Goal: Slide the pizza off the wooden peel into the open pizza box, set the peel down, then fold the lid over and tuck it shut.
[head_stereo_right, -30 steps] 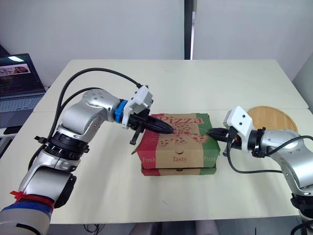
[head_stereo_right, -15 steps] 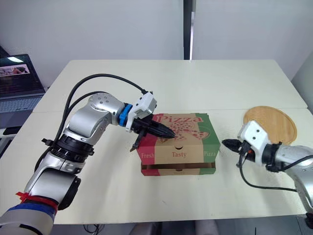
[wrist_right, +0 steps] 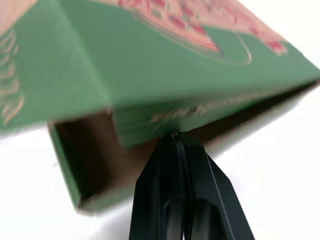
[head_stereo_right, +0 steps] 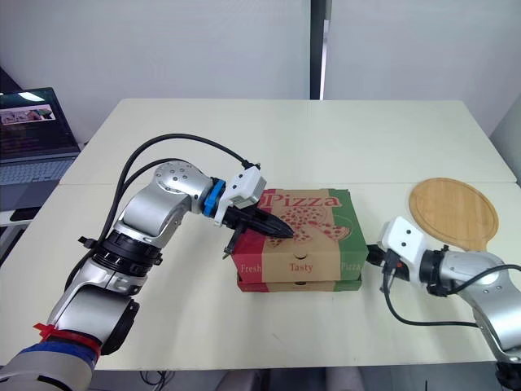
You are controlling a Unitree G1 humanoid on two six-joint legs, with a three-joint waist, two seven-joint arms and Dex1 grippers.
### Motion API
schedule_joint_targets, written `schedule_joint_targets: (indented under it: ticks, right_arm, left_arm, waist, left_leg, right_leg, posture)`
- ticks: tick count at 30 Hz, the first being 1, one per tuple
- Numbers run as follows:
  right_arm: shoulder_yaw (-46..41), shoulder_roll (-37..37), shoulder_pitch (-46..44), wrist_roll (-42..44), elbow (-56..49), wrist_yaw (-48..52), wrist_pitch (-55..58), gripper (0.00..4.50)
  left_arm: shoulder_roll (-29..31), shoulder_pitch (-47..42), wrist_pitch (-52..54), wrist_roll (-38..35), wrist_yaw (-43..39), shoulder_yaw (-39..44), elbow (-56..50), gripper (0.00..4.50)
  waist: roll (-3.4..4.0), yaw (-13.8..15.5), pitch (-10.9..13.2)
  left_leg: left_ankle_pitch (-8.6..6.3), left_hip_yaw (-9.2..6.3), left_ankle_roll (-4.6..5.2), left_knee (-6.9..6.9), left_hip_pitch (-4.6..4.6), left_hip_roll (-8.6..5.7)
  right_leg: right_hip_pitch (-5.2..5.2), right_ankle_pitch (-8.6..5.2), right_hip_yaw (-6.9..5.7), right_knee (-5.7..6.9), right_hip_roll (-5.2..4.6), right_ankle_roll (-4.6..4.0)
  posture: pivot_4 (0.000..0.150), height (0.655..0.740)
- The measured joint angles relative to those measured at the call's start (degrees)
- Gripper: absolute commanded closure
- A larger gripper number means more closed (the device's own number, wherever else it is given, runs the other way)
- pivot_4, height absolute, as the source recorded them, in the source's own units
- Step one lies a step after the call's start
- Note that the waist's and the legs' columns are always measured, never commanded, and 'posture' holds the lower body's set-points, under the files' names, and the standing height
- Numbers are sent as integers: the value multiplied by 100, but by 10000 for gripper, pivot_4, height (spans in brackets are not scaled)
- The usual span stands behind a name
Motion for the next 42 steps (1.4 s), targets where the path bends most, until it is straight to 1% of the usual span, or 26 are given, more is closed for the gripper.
schedule_joint_targets:
  ticks: [4, 7, 12, 16, 19, 23, 26, 28, 29, 30, 32, 33, 35, 37, 39, 42]
  right_arm:
    - [-522, -318, 327, -46, -12, 159, -22, 45000]
    - [-831, -329, 266, -73, 60, 160, -96, 45000]
    - [-413, -121, -62, -69, 20, 162, -138, 45000]
    - [-53, 181, -326, -25, 18, 152, -119, 45000]
    - [2, 310, -410, 73, 4, 150, -54, 45000]
    - [38, 247, -367, -4, 0, 136, -41, 45000]
    - [-173, 96, -128, -121, 52, 99, -67, 39061]
    - [-630, -42, 106, -71, 99, 136, -39, 32630]
    - [-895, -156, 195, -14, 102, 199, 43, 28679]
    - [-1131, -227, 238, 137, 87, 258, 192, 25781]
    - [-1689, -371, 265, 651, -30, 411, 684, 17689]
    - [-1903, -427, 238, 919, -138, 473, 920, 14994]
    - [-2158, -540, 152, 1449, -443, 539, 1316, 7455]
    - [-2181, -561, -3, 1790, -691, 528, 1525, 280]
    - [-2078, -599, -160, 1974, -951, 488, 1588, 280]
    - [-1653, -748, -252, 1999, -1206, 492, 1573, 280]
  left_arm:
    - [-105, -2, -5, 19, -1, -1, 35, 44756]
    - [-104, -5, -27, 36, -13, 0, 126, 44756]
    - [-117, -8, -116, 52, -59, 0, 156, 44756]
    - [-143, -12, -131, 76, -88, 0, 171, 44756]
    - [-146, -12, -133, 106, -98, 0, 171, 44756]
    - [-174, -12, -133, 135, -99, 0, 170, 44756]
    - [-191, -10, -135, 145, -101, 0, 169, 45000]
    - [-195, -10, -140, 148, -98, 1, 176, 45000]
    - [-190, -11, -142, 149, -96, 4, 183, 45000]
    - [-194, -13, -144, 149, -94, 7, 189, 45000]
    - [-196, -13, -147, 149, -92, 18, 202, 45000]
    - [-196, -13, -147, 149, -92, 20, 208, 45000]
    - [-196, -13, -148, 148, -95, 20, 208, 45000]
    - [-196, -13, -149, 148, -101, 21, 210, 45000]
    - [-195, -14, -151, 148, -107, 21, 212, 45000]
    - [-195, -14, -151, 147, -114, 21, 213, 45000]
  waist:
    - [-1, 6, 1]
    - [-1, -2, 1]
    - [-1, -20, 1]
    - [-1, -16, 1]
    - [-1, -8, 1]
    - [-1, -9, 0]
    - [-1, -1, 0]
    - [-1, 10, 1]
    - [-1, 10, 0]
    - [-1, 9, 1]
    - [-1, 10, 0]
    - [-1, 6, 0]
    - [-1, -9, 0]
    - [-1, -9, 1]
    - [-1, -4, 1]
    - [-1, 0, 1]
  left_leg:
    - [0, 1, 1, 1, 2, 0]
    - [0, 1, 1, 0, 5, 2]
    - [0, 0, 0, 0, 5, 4]
    - [0, -1, 0, 2, 4, 3]
    - [0, -2, 0, 3, 4, 2]
    - [0, -2, 0, 2, 4, 2]
    - [0, -2, 0, 3, 3, -1]
    - [0, -1, 0, 3, 2, -1]
    - [0, 0, 0, 3, 3, -1]
    - [0, -1, 1, 3, 3, -1]
    - [-1, -2, 1, 3, 5, 2]
    - [-1, -2, 2, 2, 6, 3]
    - [-1, -1, 2, 1, 7, 5]
    - [-1, -2, 2, 1, 6, 5]
    - [-1, -3, 2, 2, 6, 4]
    - [-1, -3, 2, 3, 5, 2]
  right_leg:
    - [4, 0, 0, 0, 0, 1]
    - [4, 0, -1, 1, 1, 1]
    - [4, 0, -1, 1, 2, 0]
    - [4, 0, 0, 2, 1, 0]
    - [4, 0, 0, 1, 1, 0]
    - [4, 0, -1, 2, 1, 0]
    - [4, 0, 0, 1, 1, 0]
    - [4, 0, 1, 2, 1, 1]
    - [5, 0, 1, 2, 0, 0]
    - [6, 0, 1, 2, 1, 1]
    - [8, 0, -1, 3, 2, 1]
    - [8, 0, -1, 3, 2, 1]
    - [8, 0, -1, 4, 2, 0]
    - [8, 0, -2, 3, 2, 1]
    - [9, 0, -2, 2, 2, 1]
    - [9, 0, -2, 1, 1, 1]
  posture:
    - [1500, 7400]
    - [1500, 7400]
    - [1500, 7400]
    - [1500, 7400]
    - [1500, 7400]
    - [1500, 7400]
    - [1500, 7400]
    - [1500, 7400]
    - [1500, 7400]
    - [1500, 7400]
    - [1500, 7400]
    - [1500, 7400]
    - [1500, 7400]
    - [1500, 7400]
    - [1500, 7400]
    - [1500, 7400]
